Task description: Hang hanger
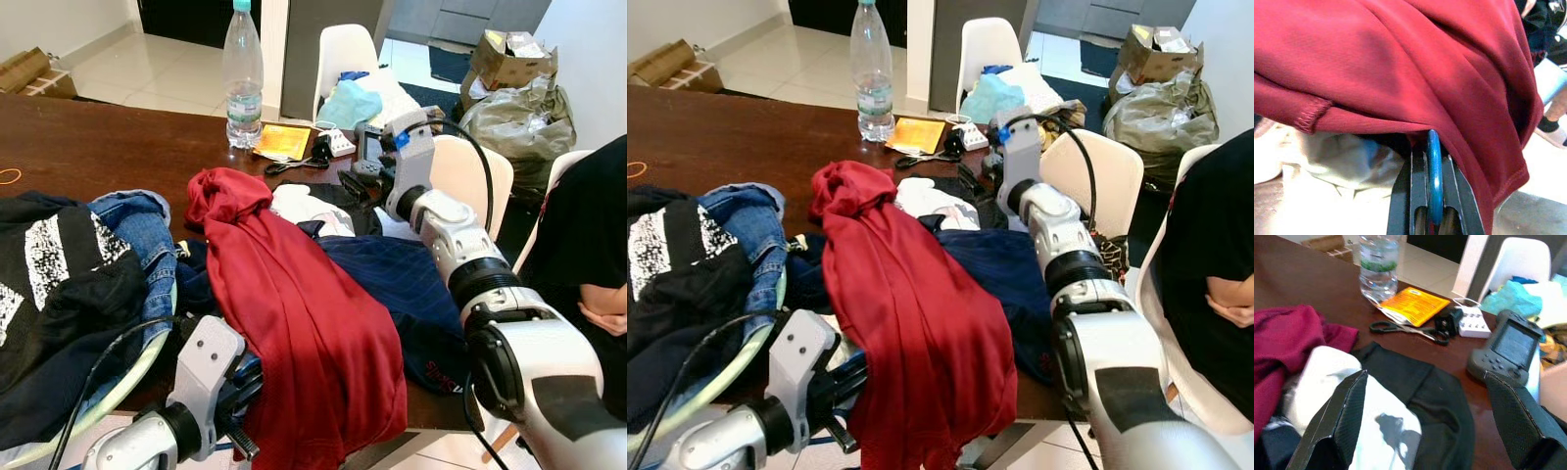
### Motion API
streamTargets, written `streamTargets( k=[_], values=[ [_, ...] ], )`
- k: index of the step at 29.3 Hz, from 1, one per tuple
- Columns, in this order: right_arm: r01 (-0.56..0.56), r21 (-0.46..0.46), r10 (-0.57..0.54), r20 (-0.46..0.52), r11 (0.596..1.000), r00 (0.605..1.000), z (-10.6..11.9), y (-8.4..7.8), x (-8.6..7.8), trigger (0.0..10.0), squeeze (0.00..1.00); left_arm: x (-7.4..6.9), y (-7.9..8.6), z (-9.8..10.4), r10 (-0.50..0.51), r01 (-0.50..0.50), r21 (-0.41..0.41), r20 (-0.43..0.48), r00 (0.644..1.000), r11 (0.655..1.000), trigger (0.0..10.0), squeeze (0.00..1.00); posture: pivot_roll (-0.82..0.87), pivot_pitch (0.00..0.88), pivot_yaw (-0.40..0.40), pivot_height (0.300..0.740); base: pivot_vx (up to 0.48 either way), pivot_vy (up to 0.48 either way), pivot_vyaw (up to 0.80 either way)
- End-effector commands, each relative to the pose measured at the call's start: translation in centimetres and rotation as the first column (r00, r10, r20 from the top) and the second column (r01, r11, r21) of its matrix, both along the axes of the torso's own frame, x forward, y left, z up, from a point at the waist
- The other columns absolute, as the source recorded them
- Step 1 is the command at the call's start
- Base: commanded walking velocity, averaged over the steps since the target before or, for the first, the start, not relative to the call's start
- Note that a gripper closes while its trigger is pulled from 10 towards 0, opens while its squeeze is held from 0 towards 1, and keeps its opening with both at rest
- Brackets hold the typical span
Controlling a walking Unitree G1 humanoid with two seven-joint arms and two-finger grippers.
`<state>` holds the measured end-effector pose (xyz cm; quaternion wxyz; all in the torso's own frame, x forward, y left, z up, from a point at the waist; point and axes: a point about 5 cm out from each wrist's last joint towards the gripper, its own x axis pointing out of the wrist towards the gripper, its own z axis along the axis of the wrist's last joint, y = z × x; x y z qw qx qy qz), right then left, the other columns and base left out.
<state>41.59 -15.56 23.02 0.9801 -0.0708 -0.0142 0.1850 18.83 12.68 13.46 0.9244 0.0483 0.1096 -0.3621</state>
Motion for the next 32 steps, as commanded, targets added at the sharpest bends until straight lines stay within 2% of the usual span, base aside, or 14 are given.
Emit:
streamTargets(
  k=[1, 5, 12, 19, 22, 23, 26, 27, 28, 29, 30, 31, 32],
  values=[
    [0.034, 0.003, -0.034, -0.014, 0.999, 0.999, -0.5, -0.9, -0.1, 10.0, 0.0, -0.6, -0.3, 0.1, -0.055, 0.055, 0.001, -0.021, 0.998, 0.998, 10.0, 0.0, 0.24, 0.097, -0.089, 0.74, -0.48, 0.0, 0.0],
    [0.052, -0.011, -0.052, -0.023, 0.999, 0.998, -0.9, -1.4, -0.3, 10.0, 0.0, -1.2, -0.3, 0.0, -0.092, 0.093, 0.009, -0.059, 0.994, 0.996, 10.0, 0.0, 0.24, 0.097, -0.088, 0.74, -0.48, 0.0, 0.0],
    [0.044, -0.013, -0.044, -0.027, 0.999, 0.999, -1.1, -1.4, -0.4, 10.0, 0.0, -1.4, -0.4, -0.1, -0.106, 0.107, 0.01, -0.075, 0.992, 0.994, 10.0, 0.0, 0.24, 0.097, -0.088, 0.74, -0.48, 0.0, 0.0],
    [0.003, -0.029, -0.005, -0.04, 1.0, 0.999, -1.6, -0.9, -0.7, 10.0, 0.0, -2.4, 0.0, -0.3, -0.162, 0.168, 0.042, -0.126, 0.979, 0.985, 10.0, 0.0, 0.24, 0.097, -0.09, 0.74, -0.48, 0.0, 0.0],
    [0.0, -0.039, -0.002, -0.047, 0.999, 0.999, -1.9, -0.8, -0.8, 10.0, 0.0, -2.4, 0.1, -0.3, -0.163, 0.169, 0.044, -0.124, 0.979, 0.985, 10.0, 0.0, 0.24, 0.096, -0.091, 0.74, 0.0, 0.0, 0.0],
    [0.008, -0.047, -0.011, -0.063, 0.999, 0.998, -2.6, -1.0, -0.9, 10.0, 0.0, -1.8, 0.3, 0.1, -0.163, 0.167, 0.048, -0.079, 0.983, 0.985, 10.0, 0.0, 0.23, 0.095, -0.091, 0.74, 0.0, 0.0, 0.0],
    [0.019, -0.046, -0.022, -0.07, 0.999, 0.997, -2.9, -1.1, -1.0, 10.0, 0.0, -1.3, 0.5, 0.4, -0.154, 0.156, 0.054, -0.039, 0.987, 0.986, 10.0, 0.0, 0.23, 0.095, -0.091, 0.74, 0.0, 0.0, 0.0],
    [0.036, -0.039, -0.039, -0.076, 0.999, 0.996, -3.1, -1.4, -1.0, 10.0, 0.0, -0.3, 0.9, 0.8, -0.105, 0.104, 0.063, 0.013, 0.994, 0.993, 10.0, 0.0, 0.23, 0.094, -0.09, 0.74, 0.0, 0.0, 0.0],
    [0.036, -0.039, -0.039, -0.076, 0.999, 0.996, -3.1, -1.4, -1.0, 10.0, 0.0, -0.3, 0.9, 0.8, -0.105, 0.104, 0.063, 0.013, 0.994, 0.993, 10.0, 0.0, 0.23, 0.094, -0.09, 0.74, 0.0, 0.0, 0.0],
    [0.054, -0.027, -0.056, -0.084, 0.998, 0.995, -3.4, -1.7, -1.2, 10.0, 0.0, 1.8, 1.9, 1.4, 0.039, -0.046, 0.078, 0.084, 0.996, 0.996, 10.0, 0.0, 0.22, 0.092, -0.089, 0.74, 0.0, 0.0, 0.0],
    [0.054, -0.027, -0.056, -0.084, 0.998, 0.995, -3.4, -1.7, -1.2, 10.0, 0.0, 1.8, 1.9, 1.4, 0.039, -0.046, 0.078, 0.084, 0.996, 0.996, 10.0, 0.0, 0.22, 0.092, -0.089, 0.74, 0.0, 0.0, 0.0],
    [0.064, -0.019, -0.066, -0.089, 0.998, 0.994, -3.7, -2.0, -1.2, 10.0, 0.0, 3.2, 2.7, 1.8, 0.142, -0.153, 0.078, 0.126, 0.982, 0.985, 10.0, 0.0, 0.22, 0.092, -0.089, 0.74, 0.0, 0.0, 0.0],
    [0.07, -0.014, -0.071, -0.092, 0.997, 0.993, -3.8, -2.1, -1.3, 10.0, 0.0, 4.0, 3.2, 2.1, 0.205, -0.217, 0.074, 0.149, 0.967, 0.973, 10.0, 0.0, 0.22, 0.092, -0.089, 0.74, 0.0, 0.0, 0.0]
  ],
)
